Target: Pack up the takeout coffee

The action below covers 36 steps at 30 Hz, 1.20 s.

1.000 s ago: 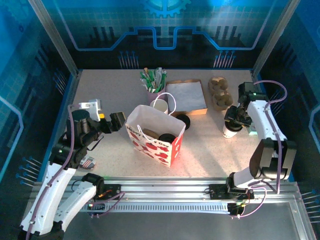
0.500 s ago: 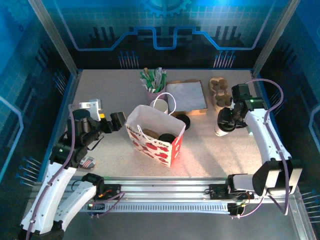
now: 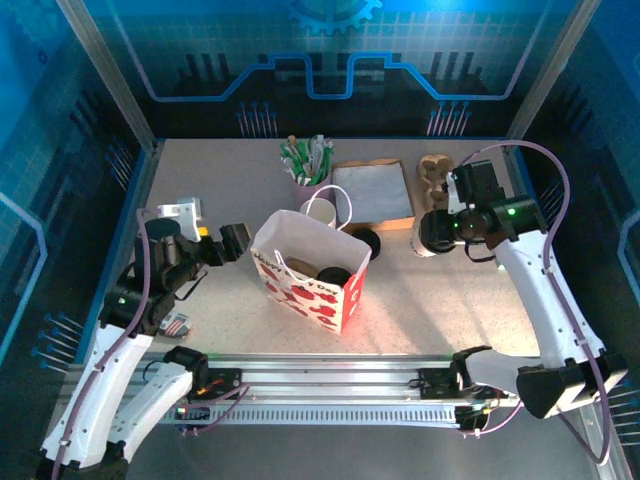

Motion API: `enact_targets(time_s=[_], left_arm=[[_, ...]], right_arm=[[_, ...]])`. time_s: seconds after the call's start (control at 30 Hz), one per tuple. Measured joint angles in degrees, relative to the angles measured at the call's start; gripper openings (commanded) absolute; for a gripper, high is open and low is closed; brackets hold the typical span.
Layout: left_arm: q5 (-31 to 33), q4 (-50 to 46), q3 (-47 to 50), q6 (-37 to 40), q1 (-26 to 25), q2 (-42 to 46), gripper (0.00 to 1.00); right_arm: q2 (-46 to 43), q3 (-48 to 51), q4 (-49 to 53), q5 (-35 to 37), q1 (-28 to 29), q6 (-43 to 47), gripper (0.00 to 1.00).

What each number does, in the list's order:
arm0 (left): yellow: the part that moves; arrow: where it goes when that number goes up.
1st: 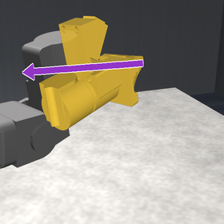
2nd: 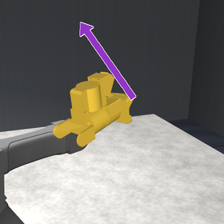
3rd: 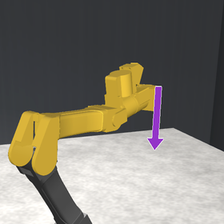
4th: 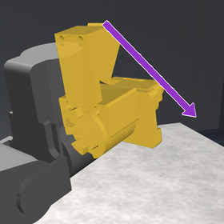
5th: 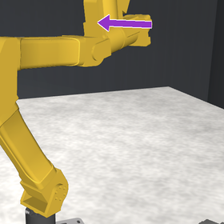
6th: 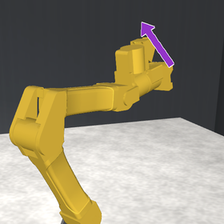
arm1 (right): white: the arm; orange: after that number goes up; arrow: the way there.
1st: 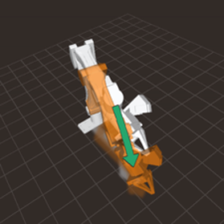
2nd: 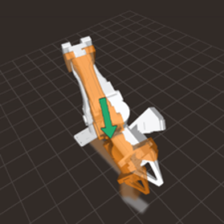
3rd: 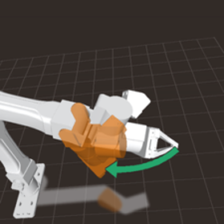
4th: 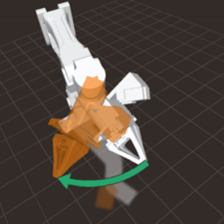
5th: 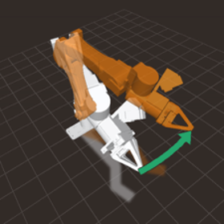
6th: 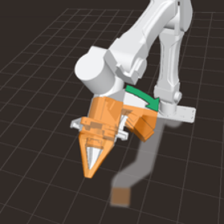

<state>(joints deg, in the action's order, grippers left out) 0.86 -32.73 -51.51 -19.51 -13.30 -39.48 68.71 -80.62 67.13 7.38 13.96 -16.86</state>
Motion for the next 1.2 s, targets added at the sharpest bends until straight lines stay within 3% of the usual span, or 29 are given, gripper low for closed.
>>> enact_targets(time_s=[0.63,1.2], left_arm=[[0.4,0.0,0.0,0.2,0.1,-0.6,0.99],[0.4,0.0,0.0,0.2,0.1,-0.7,0.99]], right_arm=[[-2.1,-21.3,7.5,4.8,14.5,0.2,0.55],[3.8,-36.1,10.2,11.0,34.0,-1.6,0.52]])
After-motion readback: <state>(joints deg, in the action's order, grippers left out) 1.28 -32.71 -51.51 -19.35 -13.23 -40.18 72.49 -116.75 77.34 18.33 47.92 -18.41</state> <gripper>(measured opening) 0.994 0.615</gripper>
